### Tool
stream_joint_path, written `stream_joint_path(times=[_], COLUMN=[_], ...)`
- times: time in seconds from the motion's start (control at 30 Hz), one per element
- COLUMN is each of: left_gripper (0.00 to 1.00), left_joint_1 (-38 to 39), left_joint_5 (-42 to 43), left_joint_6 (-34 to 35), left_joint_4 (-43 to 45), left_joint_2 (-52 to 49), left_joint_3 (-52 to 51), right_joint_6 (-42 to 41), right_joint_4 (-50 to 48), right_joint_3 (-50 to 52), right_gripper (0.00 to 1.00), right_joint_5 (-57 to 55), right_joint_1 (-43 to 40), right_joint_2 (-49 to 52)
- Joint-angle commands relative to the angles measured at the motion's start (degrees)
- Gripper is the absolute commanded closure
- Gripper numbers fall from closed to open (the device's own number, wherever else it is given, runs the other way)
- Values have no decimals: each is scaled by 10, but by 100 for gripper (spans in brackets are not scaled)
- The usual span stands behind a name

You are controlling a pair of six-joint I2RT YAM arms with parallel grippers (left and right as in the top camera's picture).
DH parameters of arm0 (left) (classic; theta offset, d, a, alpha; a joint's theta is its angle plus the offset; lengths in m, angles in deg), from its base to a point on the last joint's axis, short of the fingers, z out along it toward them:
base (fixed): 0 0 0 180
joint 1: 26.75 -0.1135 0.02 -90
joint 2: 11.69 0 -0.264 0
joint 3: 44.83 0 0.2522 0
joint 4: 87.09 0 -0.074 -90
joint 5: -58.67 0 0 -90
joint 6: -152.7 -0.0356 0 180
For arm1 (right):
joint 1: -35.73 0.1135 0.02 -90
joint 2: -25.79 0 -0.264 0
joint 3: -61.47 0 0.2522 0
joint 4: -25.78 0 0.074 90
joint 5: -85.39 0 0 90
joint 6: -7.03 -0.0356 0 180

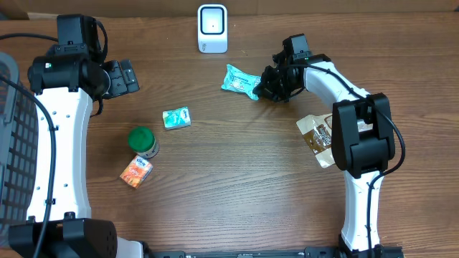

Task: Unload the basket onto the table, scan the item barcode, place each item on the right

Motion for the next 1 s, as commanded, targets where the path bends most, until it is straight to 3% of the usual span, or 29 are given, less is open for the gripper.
stream_joint_path(times=[0.0, 0.13, 0.33, 0.57, 0.7, 0.97], left_gripper=[0, 0, 0, 0, 0, 0], left_joint_1=[0, 0, 0, 0, 0, 0], left_joint_5=[5, 5, 5, 5, 5, 5], left_joint_6=[-11, -11, -11, -11, -11, -11], left_joint_4=[0, 0, 0, 0, 0, 0], left_joint_2=[7, 7, 7, 7, 7, 7], left_joint_3=[12, 12, 12, 12, 12, 12], right_joint_6=[-4, 42, 81, 75, 41, 5], right_joint_4=[4, 55, 192, 425, 489, 567], right_joint_3=[0, -23, -106, -251, -255, -255], right_gripper=[96, 96, 96, 96, 96, 96], right_joint_5=[-43, -49, -151, -411, -585, -802], right_joint_1=[-8, -13, -3, 68, 139, 213], right_joint_2=[25, -9, -99, -129, -118, -19])
